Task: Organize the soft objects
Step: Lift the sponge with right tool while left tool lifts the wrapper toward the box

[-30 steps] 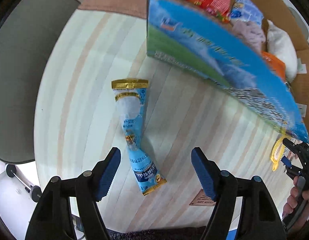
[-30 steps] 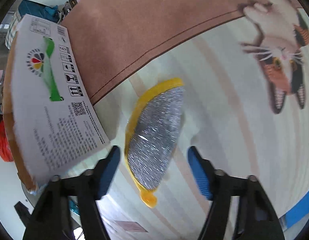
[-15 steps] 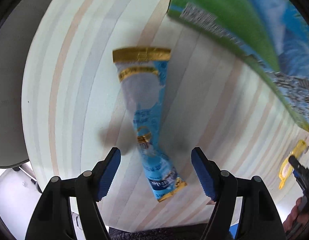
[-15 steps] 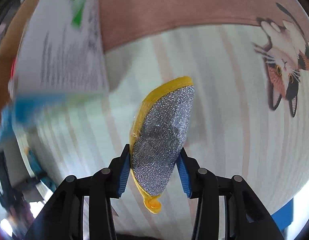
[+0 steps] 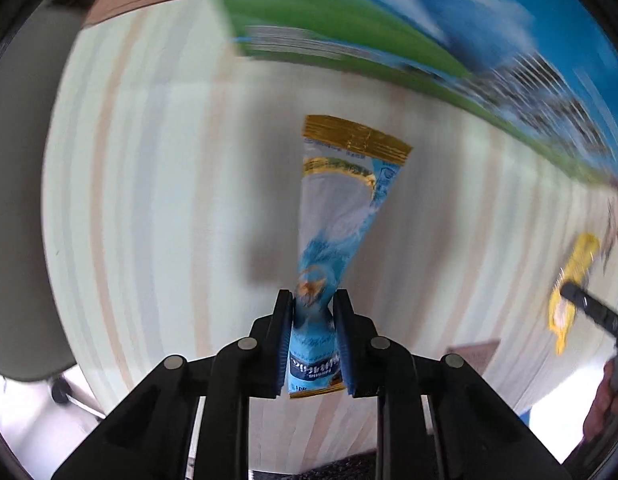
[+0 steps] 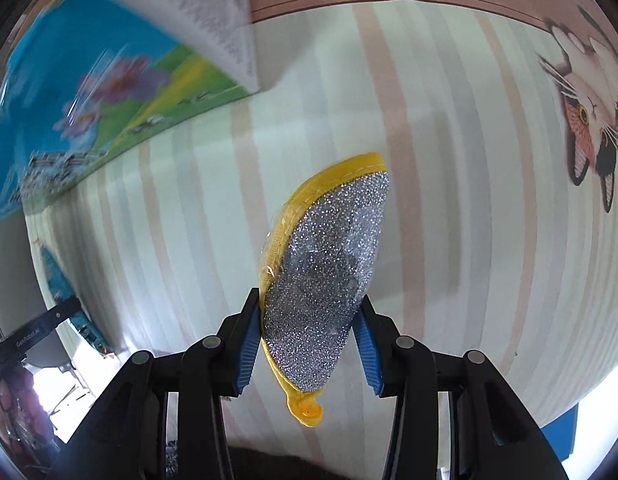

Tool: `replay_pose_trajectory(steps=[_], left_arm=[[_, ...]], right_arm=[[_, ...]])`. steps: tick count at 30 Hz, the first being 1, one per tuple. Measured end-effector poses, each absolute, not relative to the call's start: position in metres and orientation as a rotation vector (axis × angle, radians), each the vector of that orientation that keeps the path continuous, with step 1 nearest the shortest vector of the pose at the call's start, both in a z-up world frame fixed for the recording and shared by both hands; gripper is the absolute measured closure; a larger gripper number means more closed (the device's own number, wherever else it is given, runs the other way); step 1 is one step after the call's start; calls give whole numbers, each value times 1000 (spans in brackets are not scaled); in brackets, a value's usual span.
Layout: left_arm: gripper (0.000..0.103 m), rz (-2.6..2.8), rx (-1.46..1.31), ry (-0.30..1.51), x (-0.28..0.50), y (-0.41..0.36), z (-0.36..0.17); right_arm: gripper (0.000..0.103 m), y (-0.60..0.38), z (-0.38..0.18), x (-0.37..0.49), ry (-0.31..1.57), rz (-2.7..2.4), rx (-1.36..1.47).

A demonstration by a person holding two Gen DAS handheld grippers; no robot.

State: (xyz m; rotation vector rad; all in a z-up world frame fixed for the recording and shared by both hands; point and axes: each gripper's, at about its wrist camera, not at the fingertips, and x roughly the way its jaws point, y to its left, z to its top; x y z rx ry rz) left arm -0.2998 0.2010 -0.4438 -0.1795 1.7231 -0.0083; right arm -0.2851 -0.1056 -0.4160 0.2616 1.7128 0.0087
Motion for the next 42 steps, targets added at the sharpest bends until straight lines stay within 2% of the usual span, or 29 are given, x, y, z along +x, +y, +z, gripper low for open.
replay_pose_trajectory(steps=[4, 8, 9, 11, 15, 16, 17, 18, 20, 31, 36, 42], left_arm=[[76, -22, -199, 1746, -308, 194, -455], [73, -3, -201, 1745, -297, 196, -461], [71, -2, -182, 1733, -296, 194, -460], [60, 3, -157, 1723, -290, 189, -459], [57, 10, -180, 1711, -279, 181, -466], [58, 6, -185, 1697, -278, 181, -466], [69, 3, -197, 1691, -276, 179, -465], [75, 5, -203, 1688, -275, 174, -464], [80, -15, -216, 1688, -278, 169, -464], [84, -85, -264, 1537, -313, 155, -391], [85, -144, -284, 1419, -315, 156, -328], [89, -218, -296, 1278, -287, 200, -234]], right_arm=[[57, -93, -421, -289, 1725, 33, 250], [57, -81, -424, -292, 1731, 51, 242], [57, -79, -424, -291, 1732, 55, 241], [57, -75, -425, -290, 1731, 58, 236], [57, -57, -426, -282, 1735, 65, 223], [57, -51, -431, -282, 1736, 68, 217], [57, -50, -431, -282, 1736, 70, 214], [57, -49, -430, -281, 1736, 73, 212], [57, -46, -428, -282, 1734, 85, 209], [58, -15, -378, -290, 1637, 192, 217], [58, 2, -343, -286, 1573, 255, 216], [58, 13, -284, -271, 1477, 334, 225]])
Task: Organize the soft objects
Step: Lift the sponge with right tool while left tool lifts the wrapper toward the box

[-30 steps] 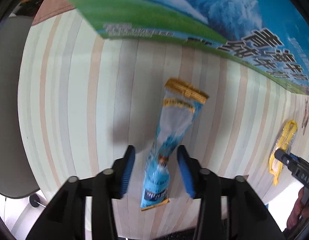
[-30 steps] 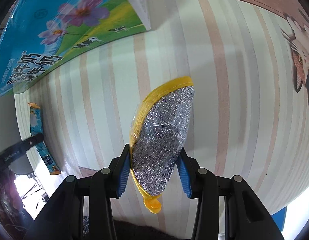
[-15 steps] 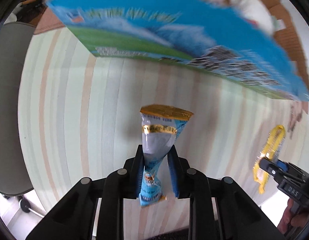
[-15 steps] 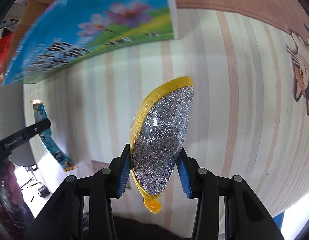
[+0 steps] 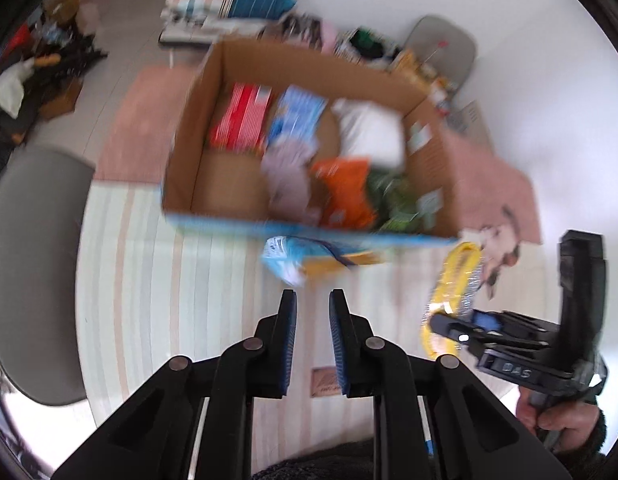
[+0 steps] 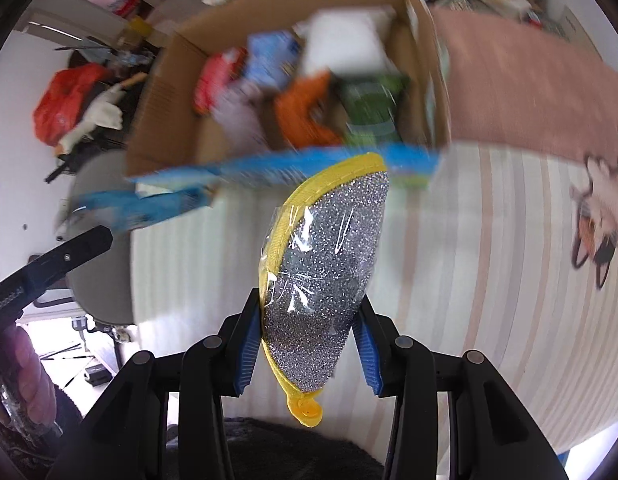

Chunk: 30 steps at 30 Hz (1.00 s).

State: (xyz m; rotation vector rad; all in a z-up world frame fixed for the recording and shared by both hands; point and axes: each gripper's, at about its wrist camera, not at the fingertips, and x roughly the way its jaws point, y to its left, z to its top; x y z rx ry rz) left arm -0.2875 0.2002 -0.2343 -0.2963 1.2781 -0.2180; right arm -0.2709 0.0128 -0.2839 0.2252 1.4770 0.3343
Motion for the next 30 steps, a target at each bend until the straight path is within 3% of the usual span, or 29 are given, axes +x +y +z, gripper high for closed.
replay_pose_trajectory(steps=[4, 7, 10, 14, 19, 24, 25, 26, 27, 30], left_arm=[[89, -238, -247, 1187, -262, 206, -191], [84, -253, -195, 1197, -254, 204, -194], [69, -241, -278, 1339, -252, 210, -239], [65, -185, -515, 1581, -261, 218, -331], [65, -39, -714, 1715, -263, 219, -426], [65, 84, -573, 1645, -255, 203, -443], [67, 70, -533, 1640, -254, 198, -441], [78, 54, -481, 1628, -253, 191, -438], [82, 37, -453, 1615, -252, 187, -435], [87, 40, -344, 1588, -260, 180, -426]], right_arm=[[58, 19, -244, -252, 1397, 368, 201], [58, 8, -229, -236, 1369, 356, 191], [58, -2, -229, -229, 1372, 331, 218], [58, -14, -243, -237, 1398, 307, 234], [58, -27, -279, -253, 1467, 263, 257], [58, -35, -304, -261, 1506, 225, 245], [58, -35, -304, -261, 1510, 222, 243], [58, -36, -307, -262, 1515, 216, 242], [58, -37, -308, -264, 1516, 213, 241], [58, -39, -307, -266, 1511, 210, 234]])
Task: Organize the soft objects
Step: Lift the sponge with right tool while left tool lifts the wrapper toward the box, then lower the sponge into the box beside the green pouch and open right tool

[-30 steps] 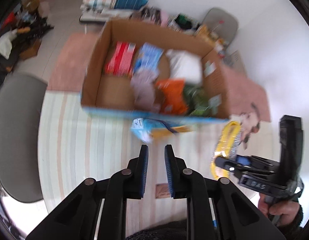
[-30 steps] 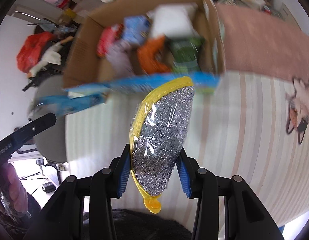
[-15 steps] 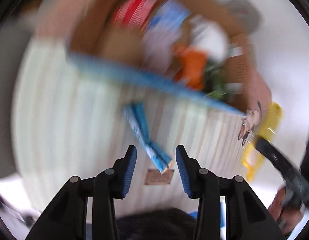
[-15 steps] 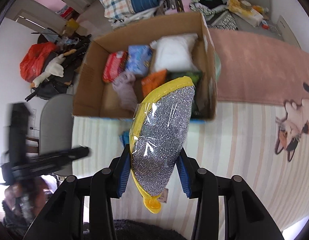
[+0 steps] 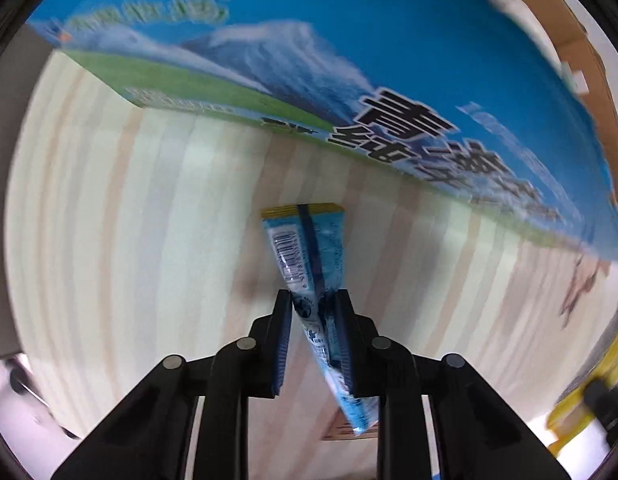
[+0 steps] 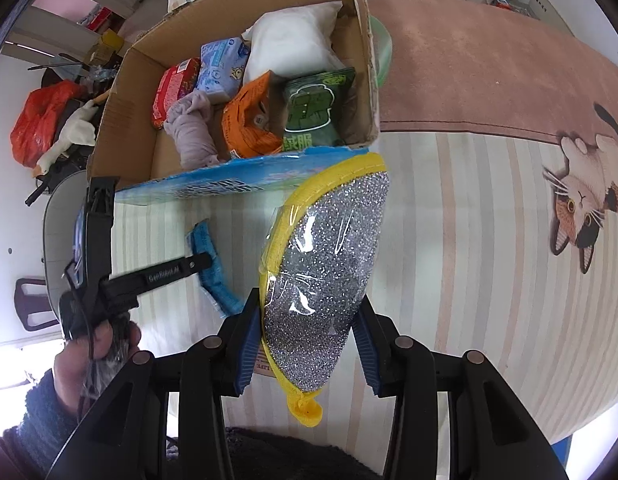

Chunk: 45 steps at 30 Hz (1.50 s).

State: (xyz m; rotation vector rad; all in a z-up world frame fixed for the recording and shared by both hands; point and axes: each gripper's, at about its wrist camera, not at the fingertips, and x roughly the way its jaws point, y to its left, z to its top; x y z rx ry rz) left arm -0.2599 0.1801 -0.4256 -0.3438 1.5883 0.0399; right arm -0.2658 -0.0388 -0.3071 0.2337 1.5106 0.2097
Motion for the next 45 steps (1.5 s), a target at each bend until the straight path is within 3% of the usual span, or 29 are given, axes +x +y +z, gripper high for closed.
replay_pose_trajectory(steps=[14, 27, 33, 36, 40, 45], left_arm=[[94, -74, -333, 1293, -321, 199, -285], [94, -127, -275, 1099, -265, 211, -178], [94, -110, -202, 1179, -190, 216, -200], [93, -130, -189, 1228, -188, 216, -221], [73, -166, -252, 1343, -227, 217, -265], [73, -142, -264, 1457, -233, 213, -300]], right_arm=[[58, -39, -271, -278, 1440, 263, 217], [58, -29, -219, -256, 1359, 332, 221], [58, -18, -222, -190, 1355, 272, 145], [58, -18, -231, -164, 1370, 242, 132], [58, -24, -236, -157, 1377, 242, 161], [58, -32, -250, -141, 1409, 201, 167]])
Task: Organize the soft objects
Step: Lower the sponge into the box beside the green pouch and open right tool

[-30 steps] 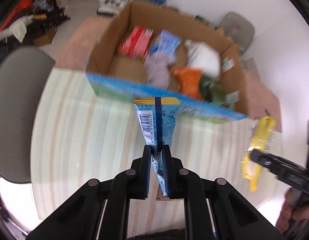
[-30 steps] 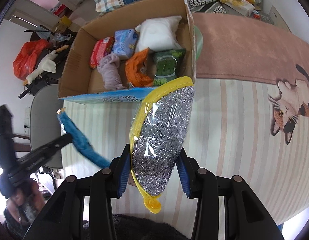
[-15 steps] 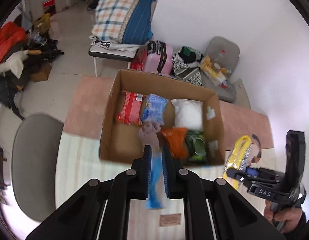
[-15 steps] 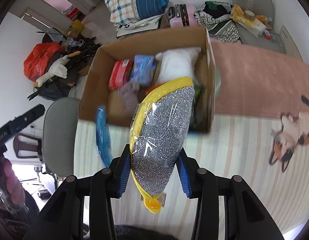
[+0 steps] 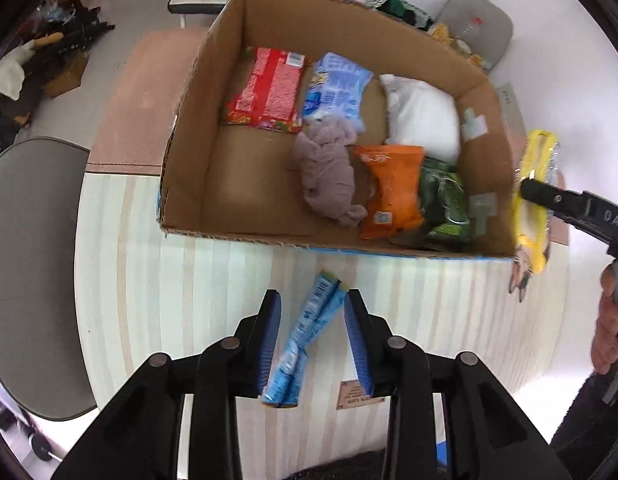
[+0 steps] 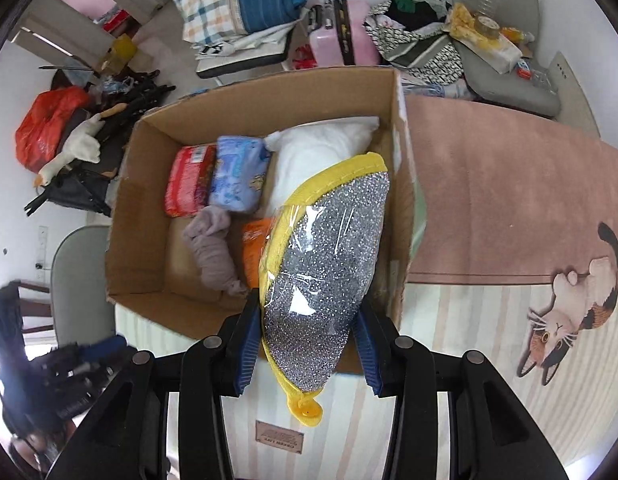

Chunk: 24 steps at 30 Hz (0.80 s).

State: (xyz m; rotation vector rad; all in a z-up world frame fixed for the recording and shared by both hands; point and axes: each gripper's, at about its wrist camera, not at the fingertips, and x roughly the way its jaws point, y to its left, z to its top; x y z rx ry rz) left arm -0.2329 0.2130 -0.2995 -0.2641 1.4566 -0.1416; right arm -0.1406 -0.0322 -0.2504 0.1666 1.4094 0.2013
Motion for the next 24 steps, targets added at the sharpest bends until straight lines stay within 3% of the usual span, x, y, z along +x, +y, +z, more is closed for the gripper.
replay_pose_trajectory(steps=[10, 12, 13, 14, 15, 18, 24], left_arm=[[71, -30, -210, 1376, -170, 215, -272], [54, -18, -177, 1370, -153, 213, -271], [32, -24, -159, 1372, -145, 210, -272], [15, -37, -148, 1368, -138, 207, -275], [11, -36, -131, 1366, -132, 204, -279], [5, -13, -95, 1392, -120, 197, -291], [4, -10, -107, 1418, -118, 194, -300]], right_arm=[[58, -24, -256, -102, 1431, 119, 77], [58, -19, -259, -96, 1446, 95, 35], [57, -17, -263, -94, 1456, 74, 14], [57, -14, -267, -92, 1470, 54, -14], [52, -12, -273, -90, 1494, 26, -47], [3, -6, -293, -89, 1560, -25, -126], [2, -6, -289, -93, 1534, -9, -115]])
